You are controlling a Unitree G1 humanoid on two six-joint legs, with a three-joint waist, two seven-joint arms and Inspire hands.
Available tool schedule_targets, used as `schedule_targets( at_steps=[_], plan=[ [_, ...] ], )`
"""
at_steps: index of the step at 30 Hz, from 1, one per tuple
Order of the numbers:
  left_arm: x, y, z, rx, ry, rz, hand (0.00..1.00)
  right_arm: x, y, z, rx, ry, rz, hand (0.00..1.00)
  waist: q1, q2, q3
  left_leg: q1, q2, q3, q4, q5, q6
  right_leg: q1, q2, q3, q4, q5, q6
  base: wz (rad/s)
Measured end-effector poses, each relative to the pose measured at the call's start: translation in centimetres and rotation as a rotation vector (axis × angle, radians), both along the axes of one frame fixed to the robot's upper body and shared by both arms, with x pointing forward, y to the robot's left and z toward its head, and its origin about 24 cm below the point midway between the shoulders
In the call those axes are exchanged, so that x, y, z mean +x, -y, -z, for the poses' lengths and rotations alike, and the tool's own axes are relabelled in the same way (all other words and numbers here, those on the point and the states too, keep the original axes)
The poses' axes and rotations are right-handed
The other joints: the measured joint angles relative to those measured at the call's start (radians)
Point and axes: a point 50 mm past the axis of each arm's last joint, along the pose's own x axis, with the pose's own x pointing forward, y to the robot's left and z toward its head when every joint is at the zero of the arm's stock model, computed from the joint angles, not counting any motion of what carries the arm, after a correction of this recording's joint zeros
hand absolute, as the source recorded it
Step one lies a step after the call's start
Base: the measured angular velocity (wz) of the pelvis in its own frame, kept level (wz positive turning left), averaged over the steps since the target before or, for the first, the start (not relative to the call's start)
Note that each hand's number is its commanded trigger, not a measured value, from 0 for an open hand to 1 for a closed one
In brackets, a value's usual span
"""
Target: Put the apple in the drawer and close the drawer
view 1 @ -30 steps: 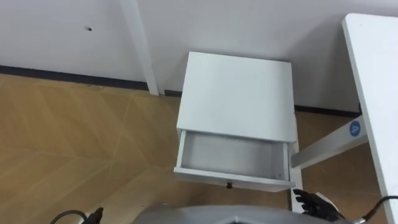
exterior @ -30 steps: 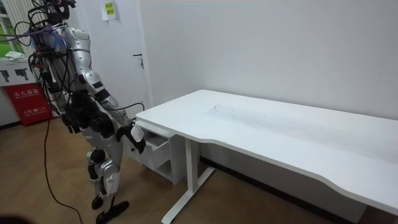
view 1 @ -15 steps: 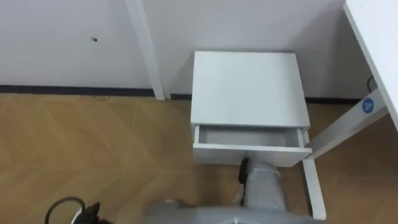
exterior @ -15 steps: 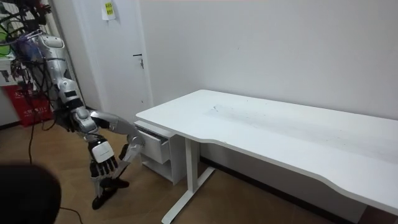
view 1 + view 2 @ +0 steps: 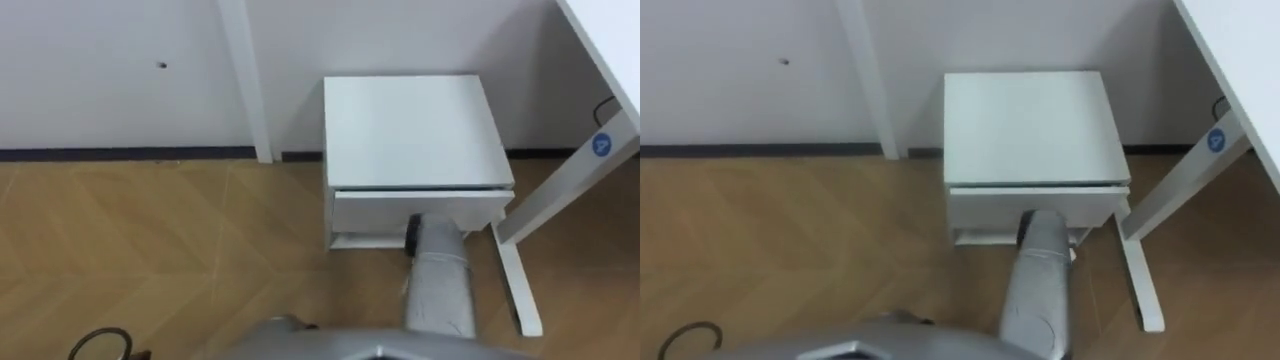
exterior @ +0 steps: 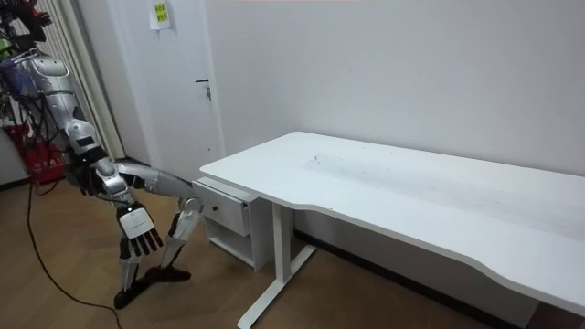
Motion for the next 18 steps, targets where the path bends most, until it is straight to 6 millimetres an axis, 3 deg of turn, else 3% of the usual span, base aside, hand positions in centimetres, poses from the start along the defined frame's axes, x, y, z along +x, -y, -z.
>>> schedule_targets(
  at_steps=[1, 3, 6, 9, 12, 14, 15, 16, 17, 18],
  plan=[
    [-0.2, -0.1, 0.0, 0.009, -0.003, -0.006, 0.0, -0.1, 0.0, 0.0, 0.0, -0.003, 0.0, 0.0, 0.0, -0.007, -0.0025, 0.004, -0.003, 0.005, -0.015, 0.007, 0.002, 0.044, 0.01, -0.01, -0.078, -0.004, 0.005, -0.03],
    [-0.4, -0.7, -0.3, 0.036, -0.005, -0.022, 0.0, -0.9, -0.1, 0.0, 0.002, -0.019, 0.005, 0.0, 0.006, -0.051, -0.0018, 0.045, -0.019, 0.028, -0.091, 0.035, -0.001, 0.233, 0.044, -0.043, -0.358, -0.048, 0.038, -0.07],
    [0.2, -0.9, -0.4, 0.058, 0.026, -0.021, 0.0, -1.0, 0.0, 0.0, -0.005, -0.009, 0.015, 0.0, 0.022, -0.086, -0.0028, 0.08, -0.02, 0.032, -0.163, 0.059, -0.002, 0.423, 0.112, -0.067, -0.636, -0.132, 0.04, -0.24],
    [0.8, -0.7, -0.3, 0.072, 0.046, -0.024, 0.0, -0.2, 0.1, 0.0, -0.043, 0.029, 0.006, 0.0, 0.031, -0.122, -0.0009, 0.108, -0.015, 0.023, -0.237, 0.094, -0.022, 0.544, 0.171, -0.078, -0.867, -0.16, 0.032, -0.26],
    [1.8, -0.5, -0.4, 0.064, 0.1, -0.035, 0.0, 0.1, 0.4, -0.2, -0.082, 0.062, 0.028, 0.0, 0.025, -0.123, -0.0017, 0.118, 0.004, -0.008, -0.263, 0.108, -0.028, 0.602, 0.21, -0.105, -0.972, -0.151, 0.017, 0.08],
    [2.1, -0.4, -0.4, 0.074, 0.123, -0.032, 0.0, -0.1, 0.4, -0.2, -0.098, 0.059, 0.029, 0.0, 0.028, -0.124, -0.0045, 0.14, 0.006, -0.02, -0.287, 0.126, -0.036, 0.614, 0.218, -0.107, -0.981, -0.147, 0.01, 0.19],
    [2.0, -0.3, -0.4, 0.075, 0.125, -0.031, 0.0, 0.0, 0.2, -0.1, -0.111, 0.065, 0.025, 0.0, 0.029, -0.128, -0.0074, 0.142, 0.008, -0.027, -0.27, 0.146, -0.048, 0.624, 0.215, -0.101, -0.983, -0.133, -0.013, 0.21],
    [2.0, -0.3, -0.4, 0.074, 0.125, -0.031, 0.0, 0.1, -0.1, 0.0, -0.113, 0.067, 0.022, 0.0, 0.028, -0.132, -0.0023, 0.115, 0.009, -0.012, -0.207, 0.163, -0.059, 0.644, 0.215, -0.082, -0.999, -0.122, -0.027, 0.45],
    [2.0, -0.2, -0.4, 0.073, 0.127, -0.013, 0.0, -0.3, -0.7, 0.2, -0.104, 0.061, 0.029, 0.0, 0.026, -0.159, -0.0002, 0.028, -0.004, 0.017, -0.167, 0.163, -0.066, 0.683, 0.201, -0.005, -1.058, -0.12, -0.029, 0.88],
    [2.9, 0.4, -0.3, 0.055, 0.153, 0.019, 0.0, -1.4, -0.6, 0.2, -0.111, 0.041, 0.051, 0.0, 0.024, -0.14, -0.0107, -0.059, -0.014, 0.023, -0.285, 0.203, -0.057, 0.678, 0.203, -0.005, -1.068, -0.122, -0.025, 0.92]
  ],
)
